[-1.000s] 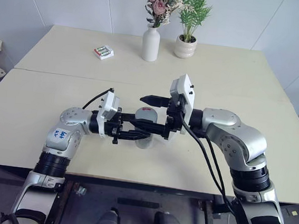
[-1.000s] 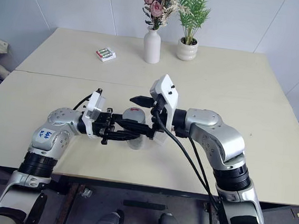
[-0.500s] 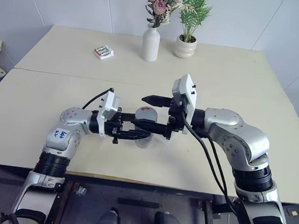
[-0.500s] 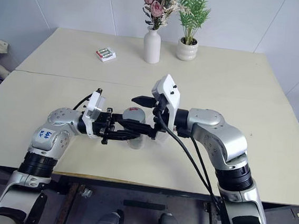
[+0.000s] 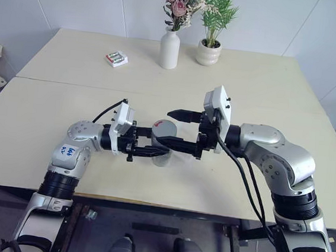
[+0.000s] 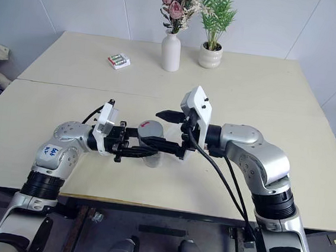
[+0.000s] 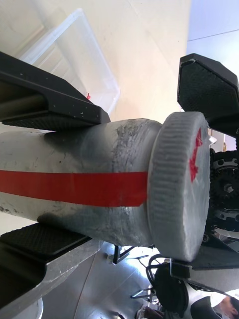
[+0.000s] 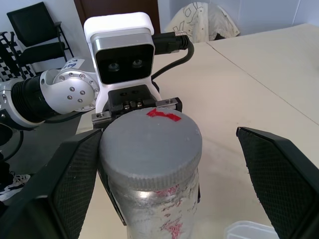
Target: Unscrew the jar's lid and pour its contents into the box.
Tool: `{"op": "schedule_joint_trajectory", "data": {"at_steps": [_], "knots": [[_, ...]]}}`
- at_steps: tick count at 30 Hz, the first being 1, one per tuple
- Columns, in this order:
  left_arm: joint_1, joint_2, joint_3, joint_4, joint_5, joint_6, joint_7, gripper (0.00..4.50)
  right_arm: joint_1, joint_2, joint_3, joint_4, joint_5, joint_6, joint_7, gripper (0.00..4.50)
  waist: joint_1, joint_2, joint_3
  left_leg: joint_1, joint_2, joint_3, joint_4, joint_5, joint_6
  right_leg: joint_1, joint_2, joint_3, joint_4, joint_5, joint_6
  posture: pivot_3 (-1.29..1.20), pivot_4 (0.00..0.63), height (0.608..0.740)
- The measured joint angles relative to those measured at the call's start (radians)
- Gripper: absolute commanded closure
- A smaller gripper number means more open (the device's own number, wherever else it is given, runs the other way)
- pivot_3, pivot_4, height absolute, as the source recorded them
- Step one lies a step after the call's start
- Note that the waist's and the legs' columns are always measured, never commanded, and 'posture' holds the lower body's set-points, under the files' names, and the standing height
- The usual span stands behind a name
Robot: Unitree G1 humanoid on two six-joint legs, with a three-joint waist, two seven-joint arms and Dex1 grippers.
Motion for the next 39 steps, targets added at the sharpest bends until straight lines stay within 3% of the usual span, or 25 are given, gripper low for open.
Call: {"op": "schedule_joint_trajectory", "data": {"at_steps": [39], "knots": [[0.000,-0.002,0.000,-0.003,-0.002,0.000,-0.012,2.46,0.053,-0.046,-0.088,-0.006,0.129,0.031,0.075,0.03,0.000,0.000,0.000,0.000,0.000,0.000,0.000,0.000,0.000,0.000,0.000,0.000,0.000,0.000,0.000,0.00,0.150,0.740]]}}
